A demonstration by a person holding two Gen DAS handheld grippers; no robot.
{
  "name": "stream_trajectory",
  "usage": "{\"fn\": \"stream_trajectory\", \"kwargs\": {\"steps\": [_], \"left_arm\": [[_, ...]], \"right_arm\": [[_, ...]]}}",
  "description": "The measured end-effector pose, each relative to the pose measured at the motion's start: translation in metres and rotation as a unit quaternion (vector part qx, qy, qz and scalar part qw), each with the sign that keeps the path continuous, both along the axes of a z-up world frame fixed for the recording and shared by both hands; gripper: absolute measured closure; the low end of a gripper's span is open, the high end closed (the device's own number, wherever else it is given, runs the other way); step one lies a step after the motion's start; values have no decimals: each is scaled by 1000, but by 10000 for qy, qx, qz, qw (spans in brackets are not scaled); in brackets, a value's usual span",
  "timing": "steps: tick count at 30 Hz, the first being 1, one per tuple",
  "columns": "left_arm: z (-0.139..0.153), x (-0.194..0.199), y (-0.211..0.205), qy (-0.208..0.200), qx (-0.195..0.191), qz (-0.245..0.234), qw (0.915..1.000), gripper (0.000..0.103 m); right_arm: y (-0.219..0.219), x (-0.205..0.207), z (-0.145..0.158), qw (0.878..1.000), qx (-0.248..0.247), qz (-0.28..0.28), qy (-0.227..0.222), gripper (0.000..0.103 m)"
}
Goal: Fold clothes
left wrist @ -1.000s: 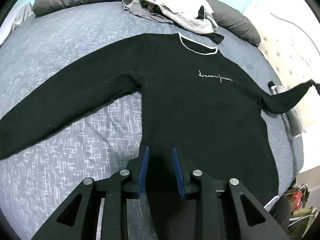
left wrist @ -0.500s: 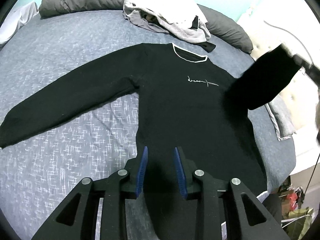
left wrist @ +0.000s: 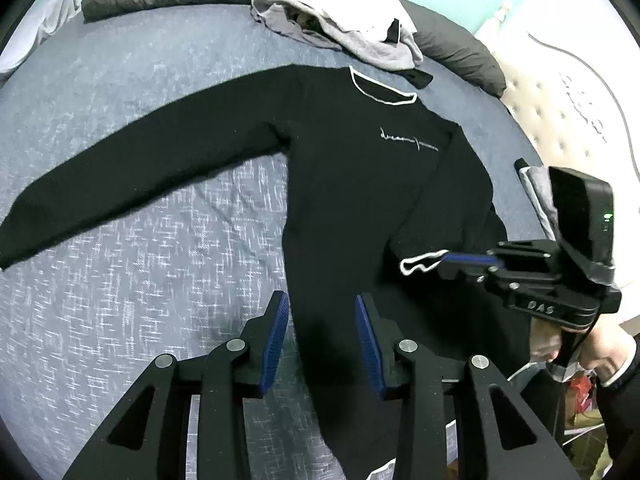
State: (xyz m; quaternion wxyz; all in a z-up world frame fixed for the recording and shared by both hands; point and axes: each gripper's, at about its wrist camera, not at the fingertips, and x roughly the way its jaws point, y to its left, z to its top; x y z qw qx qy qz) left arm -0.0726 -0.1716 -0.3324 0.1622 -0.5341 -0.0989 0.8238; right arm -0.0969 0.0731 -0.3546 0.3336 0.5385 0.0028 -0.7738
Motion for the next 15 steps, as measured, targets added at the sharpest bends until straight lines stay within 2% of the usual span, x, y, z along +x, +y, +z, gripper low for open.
{"fn": "stream_trajectory", "kwargs": {"steps": [2, 4, 7, 10, 15], "left_arm": [[-5, 0, 6, -54, 35, -56, 10000, 65], [-11, 0, 13, -116, 65, -142, 9998, 63], [-20, 0, 28, -198, 78, -267, 9994, 61], [-34, 0, 44, -320, 140, -396, 9986, 60], [-59, -7, 66, -462, 187, -416, 9979, 60]], "right_arm": [[-1, 4, -6, 9999, -3, -7, -115, 95], [4, 7, -4, 9999, -59, -31, -137, 76], [21, 5, 11, 9995, -289, -160, 4, 64], [55, -4, 27, 9975, -398, -547, 207, 62], [117, -15, 34, 9927, 46, -1146, 379, 61]]}}
